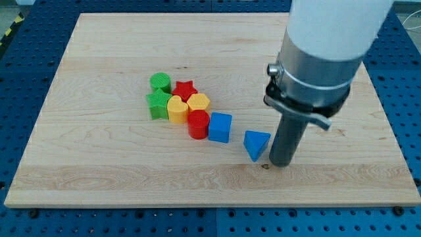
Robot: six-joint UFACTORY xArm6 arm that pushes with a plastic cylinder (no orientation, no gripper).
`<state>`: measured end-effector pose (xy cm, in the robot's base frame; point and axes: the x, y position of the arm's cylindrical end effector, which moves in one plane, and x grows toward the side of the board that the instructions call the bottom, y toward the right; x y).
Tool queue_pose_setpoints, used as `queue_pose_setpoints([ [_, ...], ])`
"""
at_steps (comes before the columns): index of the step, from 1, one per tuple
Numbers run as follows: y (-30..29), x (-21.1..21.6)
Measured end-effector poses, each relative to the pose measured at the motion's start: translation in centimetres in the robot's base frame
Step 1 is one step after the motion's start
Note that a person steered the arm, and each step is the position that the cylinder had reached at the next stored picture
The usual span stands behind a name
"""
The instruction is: Push blue triangle to blue cube
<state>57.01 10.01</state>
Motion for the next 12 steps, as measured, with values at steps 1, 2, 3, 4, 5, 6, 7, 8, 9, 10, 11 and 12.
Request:
queue_pose_setpoints([
  [1, -1.2, 2.3],
  [2, -1.0, -0.5],
  [3, 0.1, -2.2],
  [4, -0.9, -1.9],
  [5, -1.4, -0.1],
  [6, -4.1, -0.1],
  [7, -5.2, -1.4],
  [8, -4.8, -3.4],
  [9, -2.5, -4.1],
  [10, 2.0, -4.1],
  [11, 3.6, -4.3],
  [12, 2.0, -5.6],
])
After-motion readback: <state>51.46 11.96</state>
